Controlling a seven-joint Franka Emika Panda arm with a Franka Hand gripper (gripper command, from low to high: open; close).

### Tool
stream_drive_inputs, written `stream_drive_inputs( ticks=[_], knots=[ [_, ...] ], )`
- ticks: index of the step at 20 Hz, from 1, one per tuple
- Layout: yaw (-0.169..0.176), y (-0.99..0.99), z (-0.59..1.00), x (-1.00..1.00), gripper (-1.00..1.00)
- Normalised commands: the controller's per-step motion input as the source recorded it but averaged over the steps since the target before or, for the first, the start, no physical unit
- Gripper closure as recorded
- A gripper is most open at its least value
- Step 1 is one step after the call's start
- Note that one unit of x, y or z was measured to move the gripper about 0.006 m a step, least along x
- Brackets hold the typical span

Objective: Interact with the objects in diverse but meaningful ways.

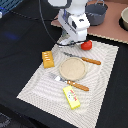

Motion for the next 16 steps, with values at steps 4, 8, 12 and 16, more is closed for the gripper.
stream_drive_inputs(
  ticks=[4, 8, 12, 16],
  knots=[
    [0.057, -0.08, -0.23, -0.36, 1.00],
    [0.024, -0.18, 0.19, -0.35, 1.00],
    [0.000, -0.38, 0.87, -0.26, 1.00],
    [0.000, -0.82, 0.92, -0.25, 1.00]
  ],
)
